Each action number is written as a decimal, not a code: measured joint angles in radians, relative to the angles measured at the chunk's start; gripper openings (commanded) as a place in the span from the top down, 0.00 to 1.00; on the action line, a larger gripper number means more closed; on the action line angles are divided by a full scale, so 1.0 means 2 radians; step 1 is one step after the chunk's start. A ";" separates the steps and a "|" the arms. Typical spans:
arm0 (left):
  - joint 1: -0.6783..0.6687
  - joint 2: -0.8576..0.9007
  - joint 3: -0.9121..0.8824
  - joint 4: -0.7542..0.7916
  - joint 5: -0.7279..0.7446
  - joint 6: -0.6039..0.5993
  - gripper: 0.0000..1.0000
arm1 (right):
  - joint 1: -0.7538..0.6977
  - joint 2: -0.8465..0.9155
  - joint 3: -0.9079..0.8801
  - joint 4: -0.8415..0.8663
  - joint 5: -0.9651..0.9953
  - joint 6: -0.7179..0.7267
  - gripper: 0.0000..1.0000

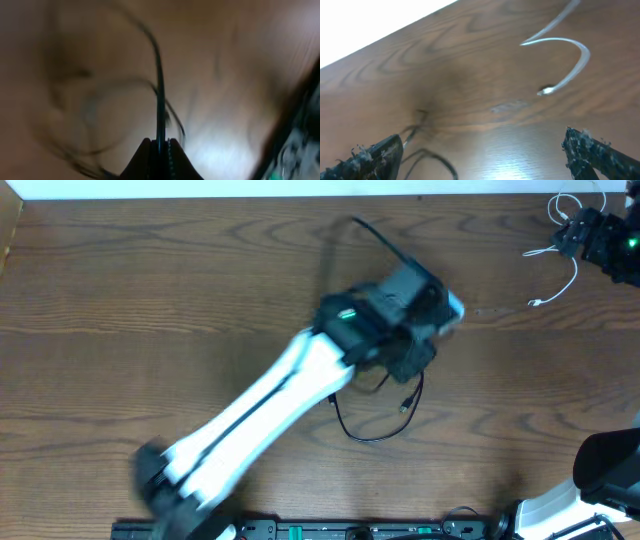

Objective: Untangle cables

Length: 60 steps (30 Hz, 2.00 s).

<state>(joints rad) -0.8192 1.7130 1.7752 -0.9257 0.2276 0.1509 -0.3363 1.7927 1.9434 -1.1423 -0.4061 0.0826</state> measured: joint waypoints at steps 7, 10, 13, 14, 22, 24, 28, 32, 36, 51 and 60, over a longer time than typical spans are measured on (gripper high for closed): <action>0.000 -0.146 0.012 0.116 -0.088 -0.023 0.93 | 0.000 -0.007 -0.001 0.009 -0.130 -0.056 0.02; 0.001 -0.172 0.012 0.160 -0.121 -0.025 0.93 | 0.000 -0.027 -0.002 0.018 -0.173 -0.065 0.02; 0.012 -0.184 0.012 0.204 -0.150 -0.035 0.93 | 0.000 -0.071 -0.002 0.024 -0.214 -0.071 0.03; 0.016 -0.185 0.012 0.211 -0.155 -0.038 0.92 | 0.000 -0.083 -0.002 0.024 -0.222 -0.072 0.03; 0.072 -0.180 0.012 0.240 -0.175 -0.151 0.92 | 0.032 -0.184 -0.001 0.014 -0.281 -0.075 0.03; 0.079 -0.174 0.012 0.240 -0.178 -0.186 0.93 | 0.051 -0.187 -0.001 0.010 -0.286 -0.076 0.04; 0.085 -0.163 0.011 0.233 -0.180 -0.273 0.93 | 0.105 -0.176 -0.001 0.003 -0.288 -0.093 0.01; 0.085 -0.162 0.009 0.229 -0.174 -0.349 0.93 | 0.162 -0.158 -0.001 0.002 -0.290 -0.121 0.01; 0.085 -0.162 0.009 0.229 -0.154 -0.406 0.93 | 0.208 -0.138 -0.002 0.011 -0.291 -0.141 0.01; 0.085 -0.162 0.009 0.228 -0.138 -0.466 0.93 | 0.312 -0.092 -0.004 0.110 -0.297 -0.155 0.32; 0.086 -0.162 0.009 0.228 -0.139 -0.473 0.83 | 0.346 -0.092 -0.004 0.132 -0.294 -0.156 0.99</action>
<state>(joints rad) -0.6472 1.3884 1.7939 -0.4694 -0.0502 -0.7944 0.3550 1.6093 1.9358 -0.8787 -0.9939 -0.2298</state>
